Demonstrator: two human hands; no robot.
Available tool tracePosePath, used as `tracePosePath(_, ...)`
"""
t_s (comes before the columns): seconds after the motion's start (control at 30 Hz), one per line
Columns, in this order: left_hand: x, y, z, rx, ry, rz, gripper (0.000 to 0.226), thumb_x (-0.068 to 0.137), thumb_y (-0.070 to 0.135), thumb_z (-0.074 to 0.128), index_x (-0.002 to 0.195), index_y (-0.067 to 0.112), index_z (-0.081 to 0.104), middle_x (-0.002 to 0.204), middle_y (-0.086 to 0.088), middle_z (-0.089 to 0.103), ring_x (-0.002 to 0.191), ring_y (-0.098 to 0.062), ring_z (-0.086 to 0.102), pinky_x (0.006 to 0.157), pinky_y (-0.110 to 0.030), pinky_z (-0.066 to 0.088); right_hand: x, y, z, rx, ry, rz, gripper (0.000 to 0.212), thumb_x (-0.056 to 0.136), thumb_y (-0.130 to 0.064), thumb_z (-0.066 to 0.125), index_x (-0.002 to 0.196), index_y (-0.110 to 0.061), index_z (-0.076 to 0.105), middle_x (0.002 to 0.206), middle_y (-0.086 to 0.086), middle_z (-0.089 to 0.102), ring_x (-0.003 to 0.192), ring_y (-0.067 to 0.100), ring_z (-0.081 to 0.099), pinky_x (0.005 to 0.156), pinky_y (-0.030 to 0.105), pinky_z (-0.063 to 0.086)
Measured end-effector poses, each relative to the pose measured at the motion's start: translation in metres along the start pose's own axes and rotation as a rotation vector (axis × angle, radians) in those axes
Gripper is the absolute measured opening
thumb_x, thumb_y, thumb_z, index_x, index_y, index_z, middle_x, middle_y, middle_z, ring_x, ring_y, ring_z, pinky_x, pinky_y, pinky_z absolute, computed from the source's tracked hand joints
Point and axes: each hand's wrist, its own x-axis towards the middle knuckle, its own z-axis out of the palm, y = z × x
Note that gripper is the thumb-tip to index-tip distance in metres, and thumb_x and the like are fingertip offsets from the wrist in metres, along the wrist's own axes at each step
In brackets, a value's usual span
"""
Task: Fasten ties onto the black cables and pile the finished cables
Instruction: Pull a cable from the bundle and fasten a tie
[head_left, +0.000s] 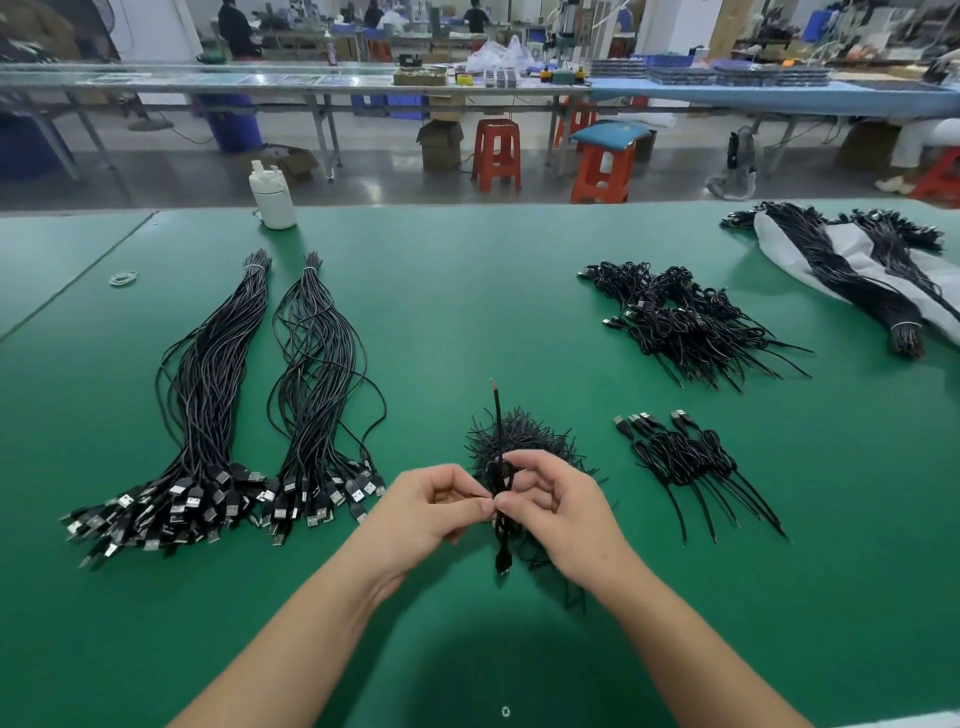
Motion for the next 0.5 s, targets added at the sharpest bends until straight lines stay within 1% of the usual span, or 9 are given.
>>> tracePosePath(0.07, -0.0002, 0.0017, -0.0005, 0.163, 0.037, 0.102, 0.008, 0.083, 0.011, 0.078, 0.079, 0.010, 0.071, 0.060, -0.002, 0.055, 0.058, -0.015, 0.039, 0.054, -0.026, 0.033, 0.0018, 0.0004, 0.0003, 0.084, 0.028, 0.036, 0.038, 0.084, -0.008, 0.076, 0.112, -0.029, 0.060, 0.076, -0.007, 0.070, 0.067, 0.008, 0.065, 0.068, 0.019, 0.050)
tracePosePath(0.1, -0.0006, 0.0020, -0.0006, 0.302, 0.061, 0.180, 0.008, 0.084, 0.015, 0.077, 0.078, 0.015, 0.071, 0.062, 0.001, 0.056, 0.060, -0.015, 0.041, 0.057, -0.028, 0.034, 0.0019, 0.0003, 0.0004, 0.123, 0.028, 0.052, 0.038, 0.084, -0.011, 0.076, 0.113, -0.027, 0.057, 0.078, 0.000, 0.073, 0.069, 0.014, 0.070, 0.065, 0.022, 0.051)
tracePosePath(0.17, -0.0023, 0.0013, 0.0005, 0.600, 0.122, 0.395, 0.012, 0.085, 0.017, 0.074, 0.077, 0.024, 0.067, 0.070, 0.013, 0.058, 0.068, -0.009, 0.050, 0.063, -0.025, 0.041, 0.0021, -0.0003, 0.0011, 0.194, 0.016, 0.089, 0.032, 0.088, -0.012, 0.072, 0.109, -0.022, 0.051, 0.077, 0.010, 0.074, 0.070, 0.027, 0.074, 0.056, 0.027, 0.054)
tracePosePath(0.23, -0.0054, 0.0011, 0.0019, 0.820, 0.142, 0.629, 0.011, 0.086, 0.016, 0.072, 0.082, 0.023, 0.064, 0.081, 0.016, 0.057, 0.084, -0.008, 0.051, 0.072, -0.025, 0.044, 0.0032, -0.0002, 0.0014, 0.234, 0.002, 0.124, 0.021, 0.092, -0.006, 0.067, 0.101, -0.016, 0.051, 0.071, 0.012, 0.071, 0.070, 0.034, 0.074, 0.048, 0.030, 0.055)
tracePosePath(0.3, -0.0068, -0.0012, 0.0015, 0.936, 0.138, 0.755, 0.007, 0.086, 0.014, 0.070, 0.087, 0.017, 0.064, 0.090, 0.011, 0.058, 0.093, -0.012, 0.051, 0.078, -0.027, 0.046, 0.0036, -0.0003, 0.0006, 0.228, -0.024, 0.130, 0.011, 0.095, -0.002, 0.062, 0.097, -0.012, 0.057, 0.068, 0.011, 0.068, 0.067, 0.032, 0.073, 0.046, 0.030, 0.056)
tracePosePath(0.33, -0.0069, -0.0026, 0.0011, 0.950, 0.139, 0.774, 0.006, 0.086, 0.013, 0.069, 0.088, 0.016, 0.064, 0.093, 0.009, 0.059, 0.095, -0.013, 0.053, 0.080, -0.027, 0.047, 0.0038, 0.0002, 0.0001, 0.215, -0.038, 0.124, 0.009, 0.097, -0.002, 0.059, 0.097, -0.011, 0.061, 0.069, 0.010, 0.068, 0.065, 0.031, 0.073, 0.048, 0.031, 0.057)
tracePosePath(0.4, -0.0072, -0.0041, 0.0005, 0.924, 0.155, 0.756, 0.004, 0.088, 0.015, 0.066, 0.090, 0.017, 0.063, 0.095, 0.009, 0.060, 0.097, -0.012, 0.054, 0.082, -0.027, 0.047, 0.0033, 0.0008, -0.0021, 0.204, -0.070, 0.112, 0.019, 0.100, 0.000, 0.052, 0.099, -0.011, 0.067, 0.078, 0.013, 0.071, 0.067, 0.028, 0.073, 0.057, 0.031, 0.060)
tracePosePath(0.47, -0.0069, -0.0043, 0.0008, 0.857, 0.194, 0.712, 0.002, 0.088, 0.017, 0.062, 0.089, 0.019, 0.062, 0.091, 0.012, 0.059, 0.094, -0.008, 0.054, 0.083, -0.025, 0.045, 0.0020, 0.0002, -0.0044, 0.191, -0.119, 0.094, 0.026, 0.100, 0.005, 0.048, 0.107, -0.011, 0.069, 0.093, 0.016, 0.074, 0.082, 0.026, 0.075, 0.074, 0.033, 0.061)
tracePosePath(0.5, -0.0063, -0.0042, 0.0008, 0.809, 0.217, 0.682, 0.003, 0.088, 0.018, 0.062, 0.088, 0.021, 0.062, 0.089, 0.014, 0.058, 0.091, -0.005, 0.053, 0.081, -0.022, 0.044, 0.0013, 0.0001, -0.0056, 0.161, -0.147, 0.076, 0.029, 0.098, 0.007, 0.050, 0.110, -0.013, 0.069, 0.098, 0.014, 0.074, 0.090, 0.024, 0.074, 0.080, 0.034, 0.060)
